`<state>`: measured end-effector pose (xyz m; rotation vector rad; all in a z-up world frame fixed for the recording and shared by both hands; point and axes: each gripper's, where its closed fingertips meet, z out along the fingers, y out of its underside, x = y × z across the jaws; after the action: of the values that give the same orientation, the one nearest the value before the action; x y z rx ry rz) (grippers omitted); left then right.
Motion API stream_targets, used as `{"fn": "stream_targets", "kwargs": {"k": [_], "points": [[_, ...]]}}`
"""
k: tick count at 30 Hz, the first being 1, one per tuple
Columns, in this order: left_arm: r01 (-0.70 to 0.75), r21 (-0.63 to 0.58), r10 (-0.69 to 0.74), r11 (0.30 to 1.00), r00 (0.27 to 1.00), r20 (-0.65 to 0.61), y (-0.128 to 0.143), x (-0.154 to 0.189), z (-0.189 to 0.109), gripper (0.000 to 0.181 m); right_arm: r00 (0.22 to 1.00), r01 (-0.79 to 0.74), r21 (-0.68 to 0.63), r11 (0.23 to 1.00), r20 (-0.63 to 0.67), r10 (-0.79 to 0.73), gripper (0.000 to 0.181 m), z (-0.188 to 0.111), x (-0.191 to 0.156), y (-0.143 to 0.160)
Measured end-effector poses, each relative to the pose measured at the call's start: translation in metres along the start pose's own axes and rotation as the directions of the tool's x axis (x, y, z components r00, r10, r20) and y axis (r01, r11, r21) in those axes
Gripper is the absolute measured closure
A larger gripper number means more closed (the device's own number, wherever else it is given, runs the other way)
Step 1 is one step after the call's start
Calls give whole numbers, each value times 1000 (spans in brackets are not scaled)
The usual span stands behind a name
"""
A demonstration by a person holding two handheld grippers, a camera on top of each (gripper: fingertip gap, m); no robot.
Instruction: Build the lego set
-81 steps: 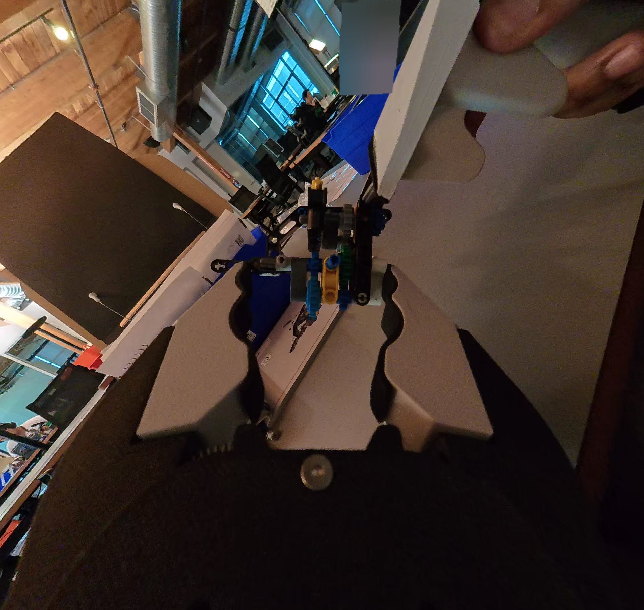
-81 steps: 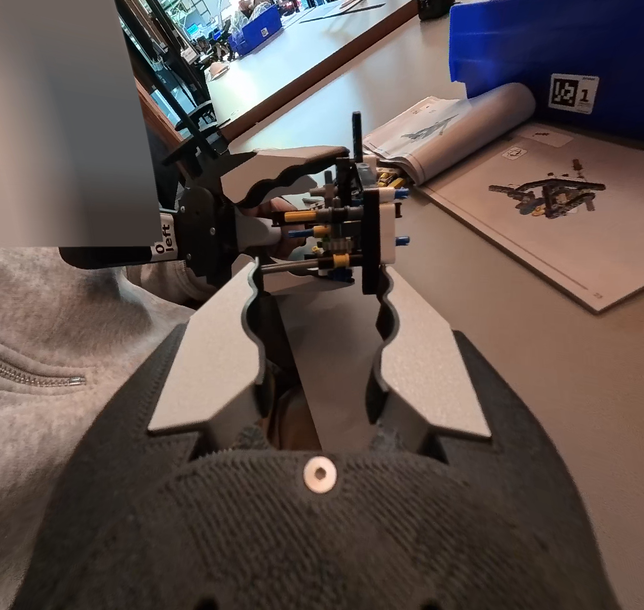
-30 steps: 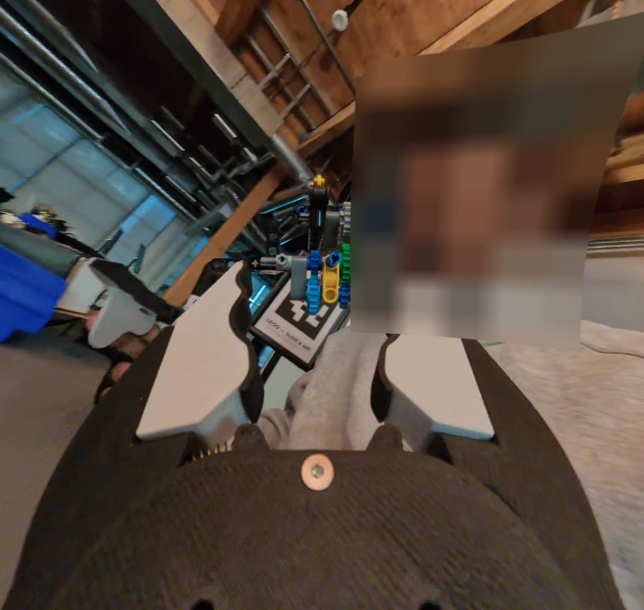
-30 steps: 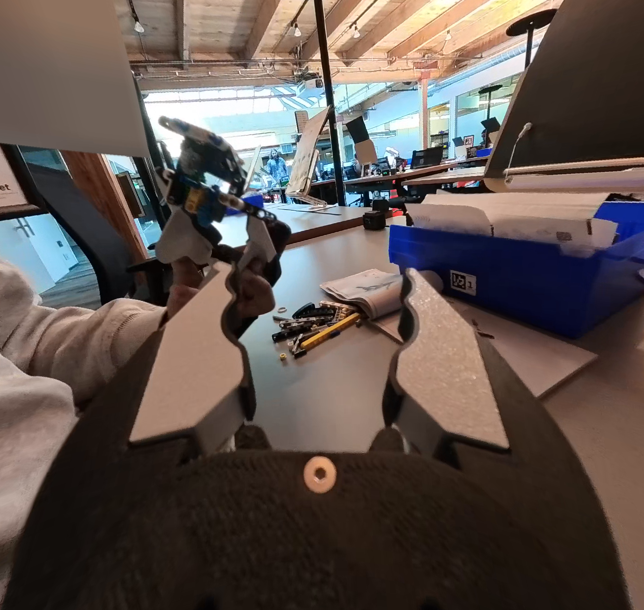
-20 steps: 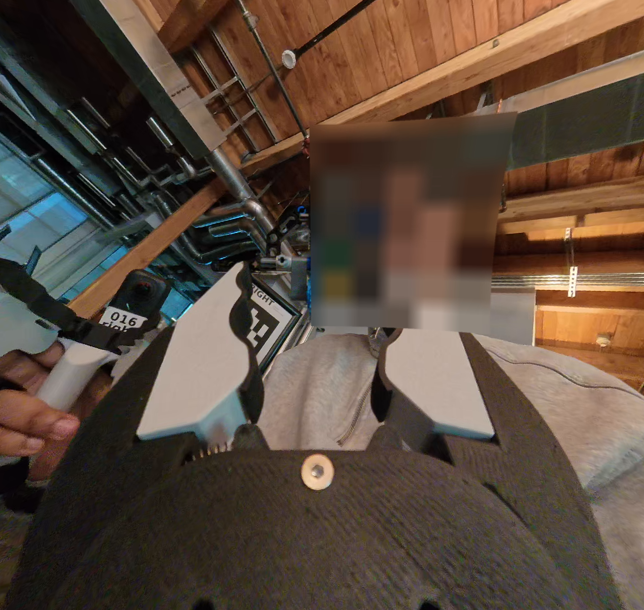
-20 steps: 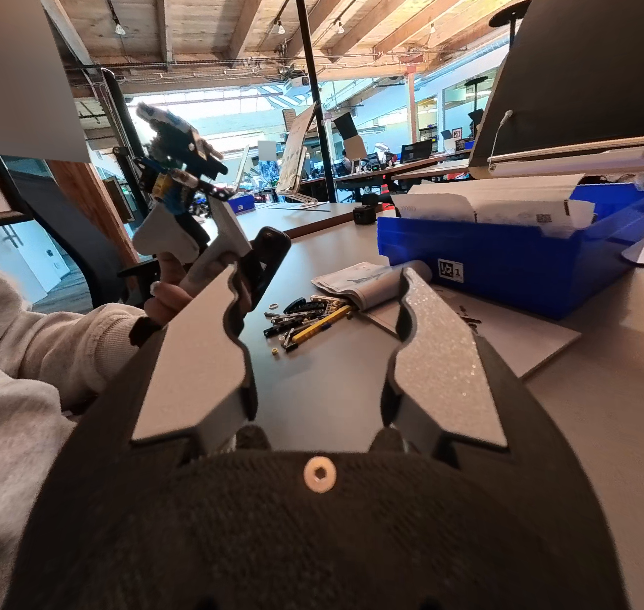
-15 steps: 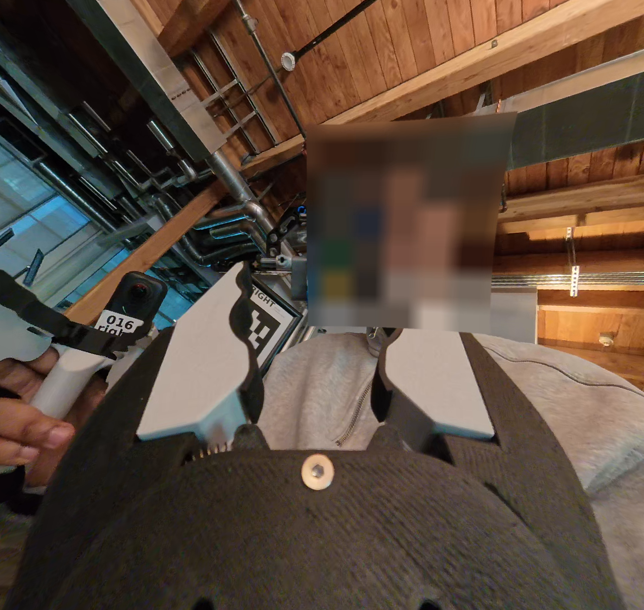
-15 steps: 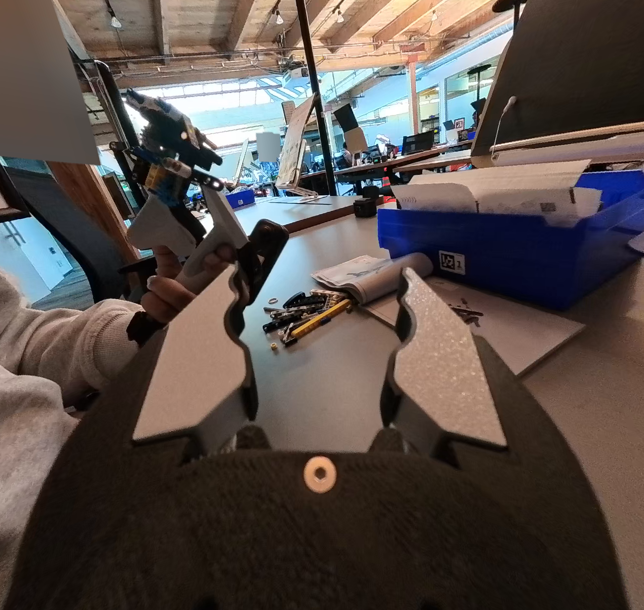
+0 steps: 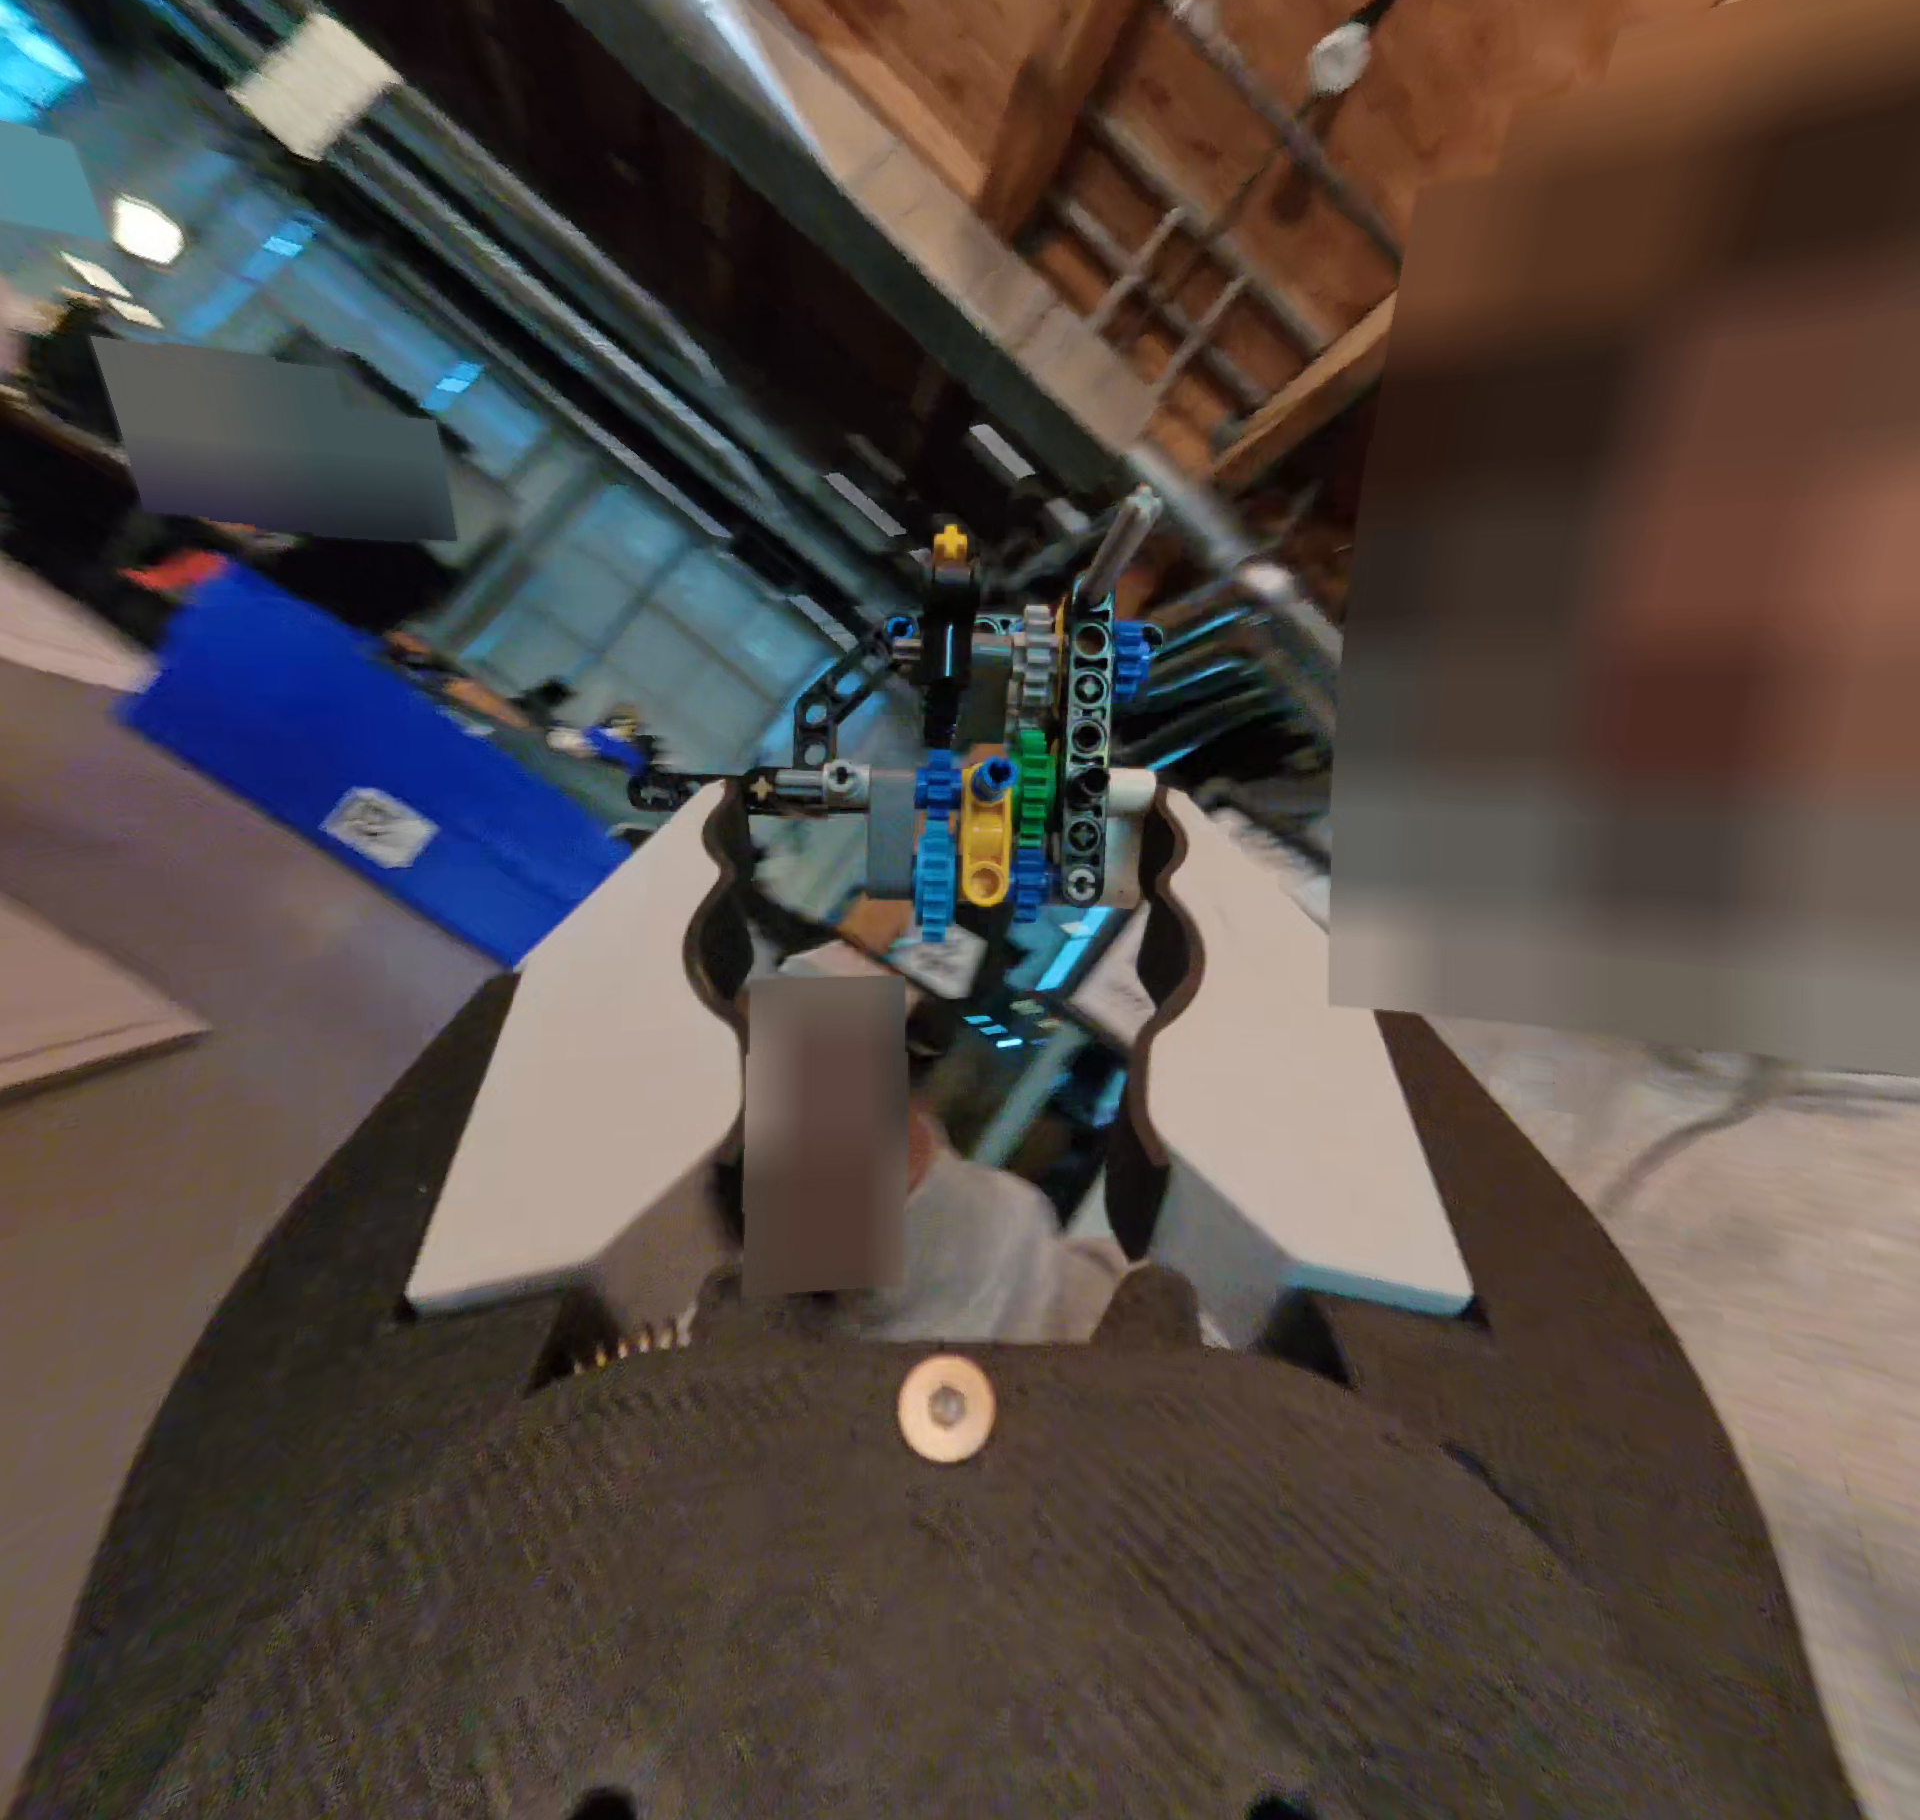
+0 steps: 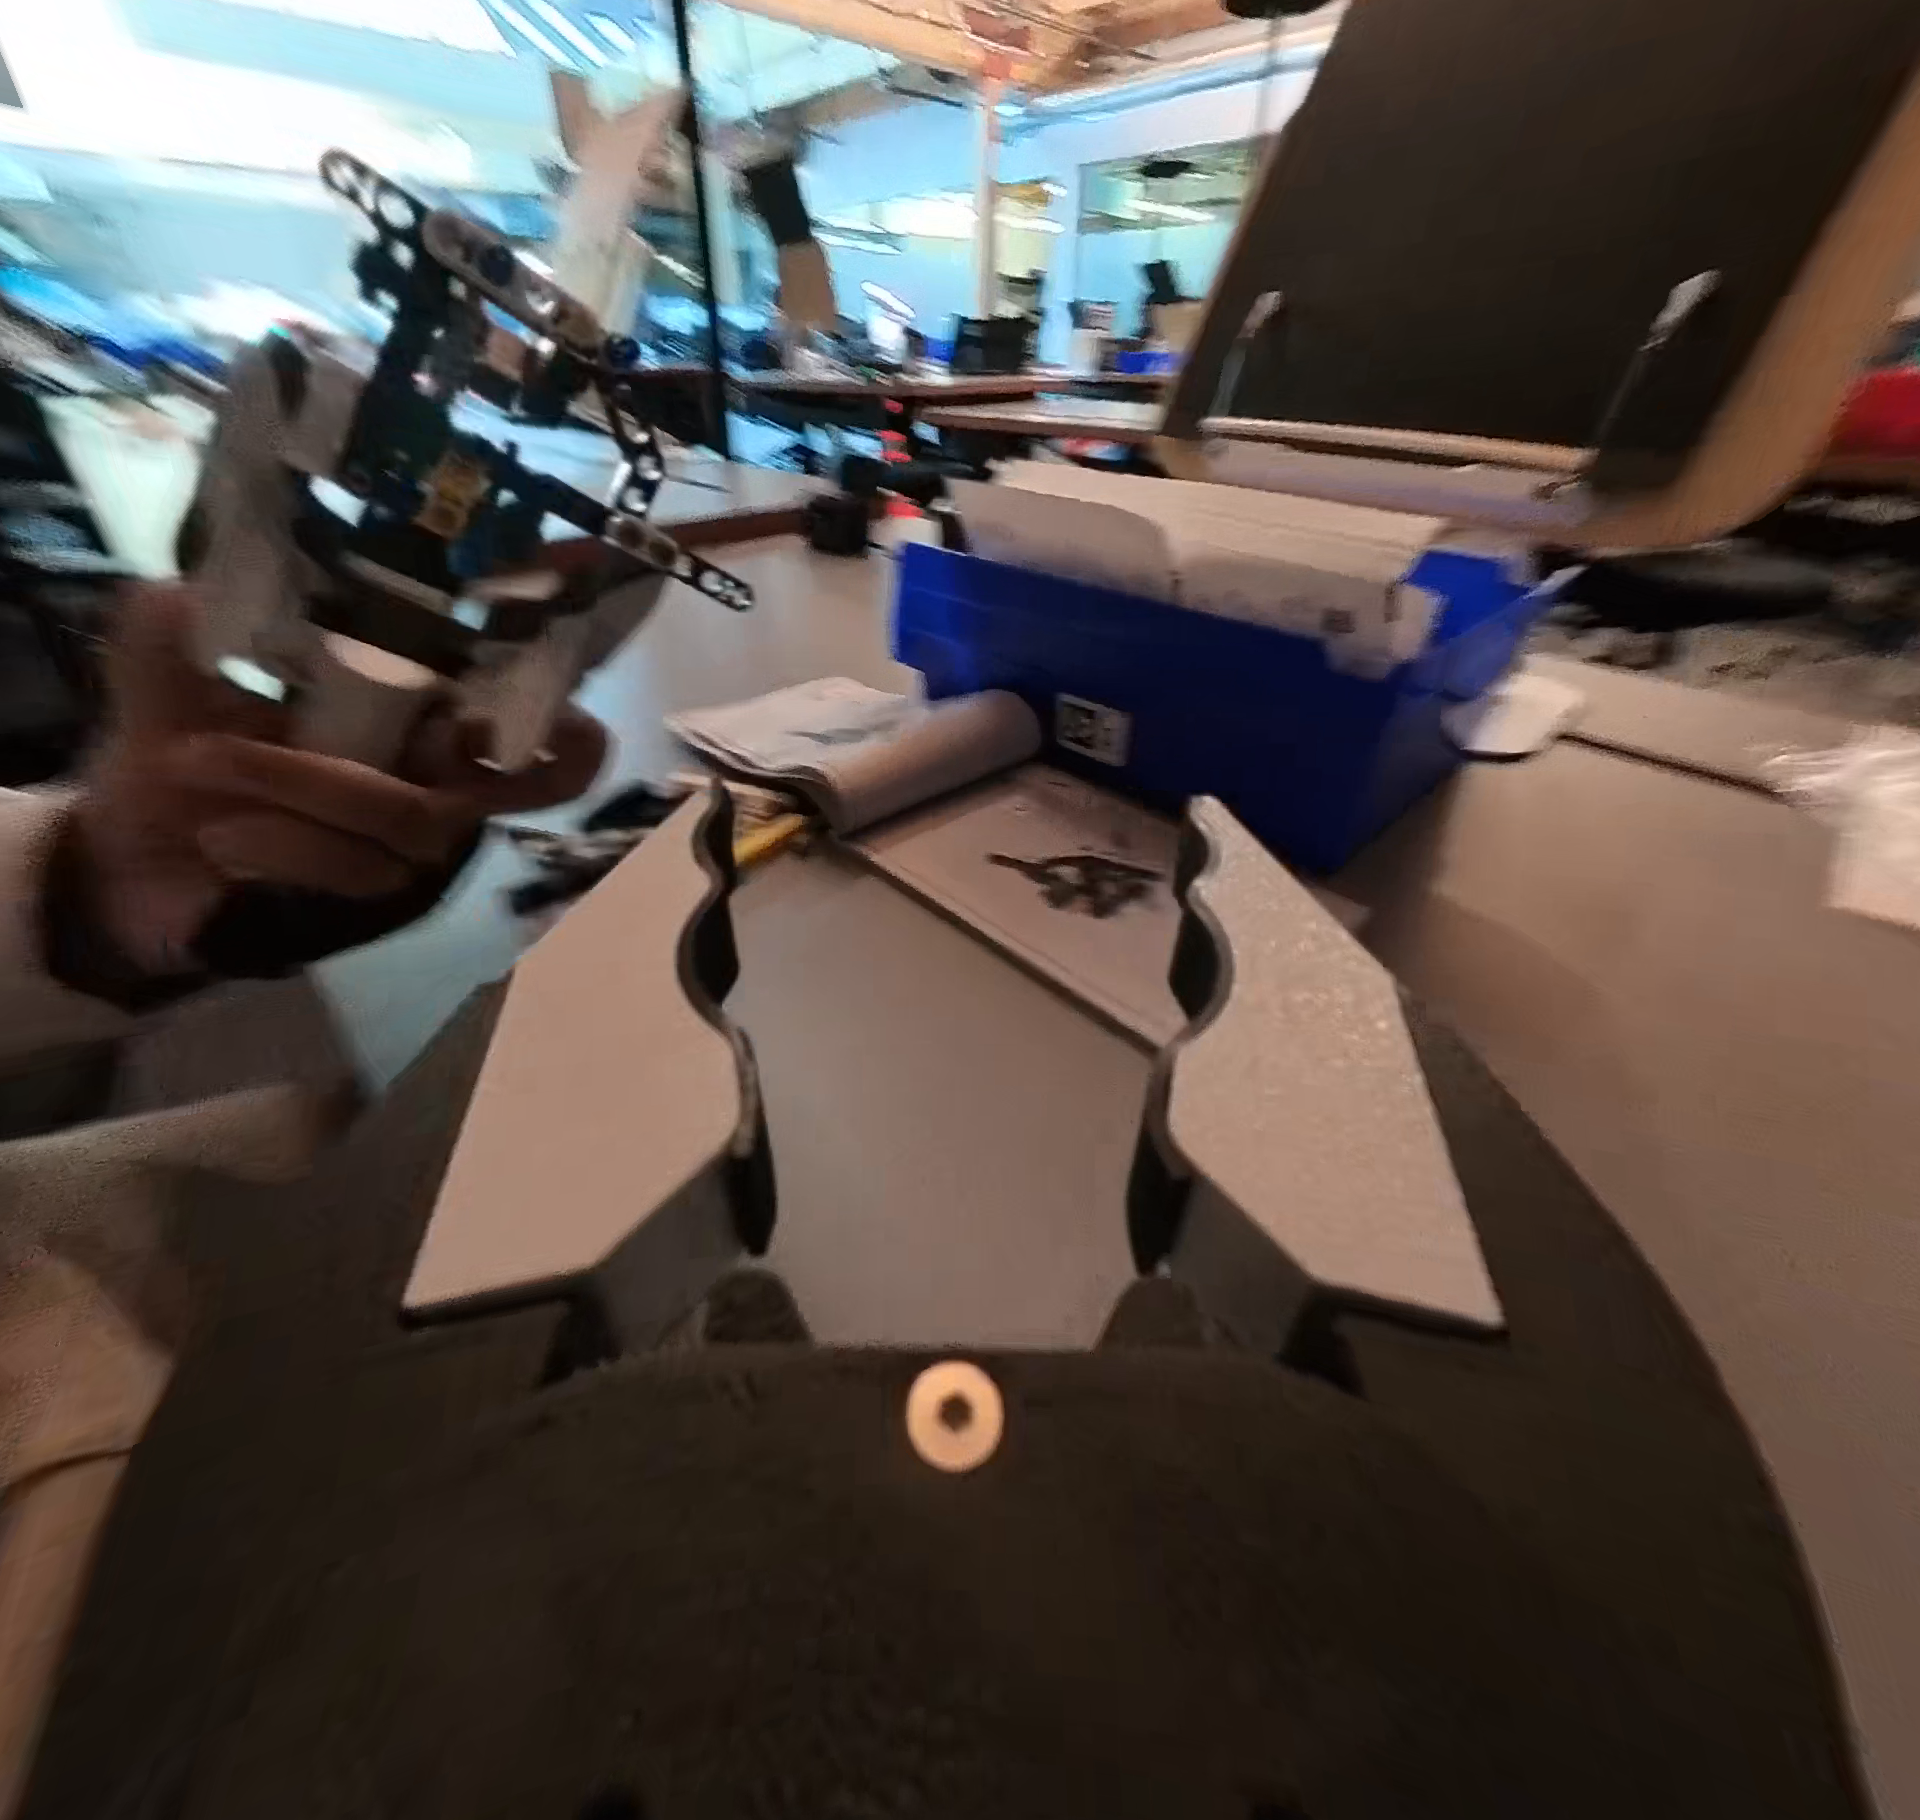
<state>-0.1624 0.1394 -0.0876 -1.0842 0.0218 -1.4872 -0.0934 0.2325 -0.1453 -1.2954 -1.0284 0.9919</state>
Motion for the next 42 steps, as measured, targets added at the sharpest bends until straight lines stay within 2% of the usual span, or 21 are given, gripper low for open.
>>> {"fn": "stream_targets", "kwargs": {"k": [1, 4, 6, 7, 9, 11, 13, 15, 18, 24, 29, 33, 39, 42], "points": [[-61, -16, 62, 998, 996, 60, 0, -7, -3, 108, 993, 80, -24, 996, -87, -82, 97, 0, 7, 0], [-233, -98, 249, 967, 948, 200, -1, -25, -9, 108, 898, 325, -53, 944, -297, -326, 95, -6, 16, -14], [-343, -139, 369, 929, 888, 274, -4, -33, -14, 107, 852, 424, 16, 906, -345, -393, 98, -8, 2, -29], [-376, -155, 406, 914, 868, 287, -5, -35, -14, 107, 856, 435, 57, 899, -335, -393, 102, -7, -9, -34], [-402, -164, 434, 901, 853, 290, -5, -33, -14, 107, 916, 348, 105, 932, -252, -314, 100, -1, -31, -38], [-434, -163, 464, 886, 832, 306, -6, -34, -15, 107, 983, 157, 165, 974, -116, -139, 93, 3, -55, -44], [-493, -191, 529, 849, 783, 328, -6, -34, -15, 107, 999, -42, 227, 973, 28, 37, 91, 1, -77, -53], [-579, -251, 631, 775, 699, 336, 0, -34, -13, 107, 983, -163, 264, 951, 121, 135, 99, -1, -91, -59], [-694, -337, 770, 637, 548, 327, 11, -30, -6, 107, 978, -178, 254, 951, 154, 142, 102, -1, -101, -58], [-814, -398, 900, 423, 328, 287, 27, -21, 3, 107, 961, -251, 278, 927, 182, 206, 104, -8, -94, -65], [-830, -455, 937, 322, 213, 275, 35, -27, 4, 108, 926, -347, 242, 906, 243, 290, 103, -6, -92, -59], [-835, -497, 958, 237, 116, 262, 36, -33, 2, 108, 915, -369, 225, 902, 256, 310, 103, -3, -93, -54], [-842, -512, 967, 170, 44, 251, 37, -36, -1, 108, 919, -358, 219, 908, 254, 301, 102, -1, -93, -50], [-843, -515, 971, 156, 34, 238, 40, -39, -1, 108, 917, -365, 204, 908, 249, 312, 99, 1, -92, -46]]}}
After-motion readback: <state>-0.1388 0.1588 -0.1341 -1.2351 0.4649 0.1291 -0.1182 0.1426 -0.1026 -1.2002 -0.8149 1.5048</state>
